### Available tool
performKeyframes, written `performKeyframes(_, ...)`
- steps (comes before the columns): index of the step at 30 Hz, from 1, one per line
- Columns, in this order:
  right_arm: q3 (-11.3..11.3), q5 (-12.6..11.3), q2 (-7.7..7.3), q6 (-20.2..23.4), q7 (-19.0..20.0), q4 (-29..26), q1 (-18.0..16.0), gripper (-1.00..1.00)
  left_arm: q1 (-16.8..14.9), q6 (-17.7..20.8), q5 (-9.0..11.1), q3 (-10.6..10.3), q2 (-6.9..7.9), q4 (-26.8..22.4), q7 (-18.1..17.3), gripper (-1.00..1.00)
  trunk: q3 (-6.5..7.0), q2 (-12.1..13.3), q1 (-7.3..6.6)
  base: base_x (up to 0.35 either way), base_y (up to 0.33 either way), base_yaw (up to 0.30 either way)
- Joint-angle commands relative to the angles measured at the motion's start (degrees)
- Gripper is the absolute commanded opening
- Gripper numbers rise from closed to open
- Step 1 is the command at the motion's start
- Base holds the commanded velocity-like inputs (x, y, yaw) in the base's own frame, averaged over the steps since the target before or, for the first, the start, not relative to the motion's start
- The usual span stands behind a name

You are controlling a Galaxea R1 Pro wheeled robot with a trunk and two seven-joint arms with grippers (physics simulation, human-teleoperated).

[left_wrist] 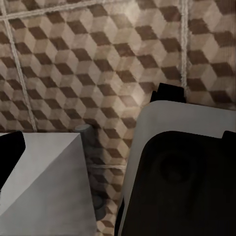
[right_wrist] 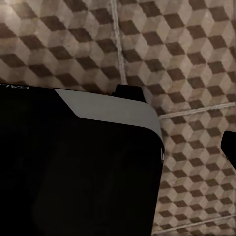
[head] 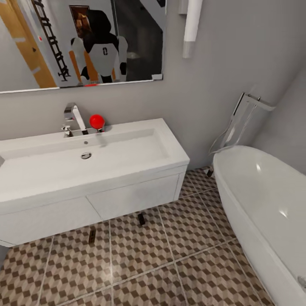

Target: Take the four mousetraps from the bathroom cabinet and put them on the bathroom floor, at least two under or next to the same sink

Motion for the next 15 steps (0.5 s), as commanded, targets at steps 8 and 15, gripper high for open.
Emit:
performKeyframes(8,0.1,0.4,0.06,-0.1,-0.4,0.1,-0.1,1.00,0.0,-0.1,0.4,-0.5,0.05,-0.2,0.4,1.00,-0.04,0.0,0.00,0.000,0.000,-0.300)
performKeyframes(15,0.1,0.4,0.06,-0.1,-0.4,0.1,0.0,1.00,0.0,-0.1,0.4,-0.5,0.05,-0.2,0.4,1.00,-0.04,0.0,0.00,0.000,0.000,-0.300)
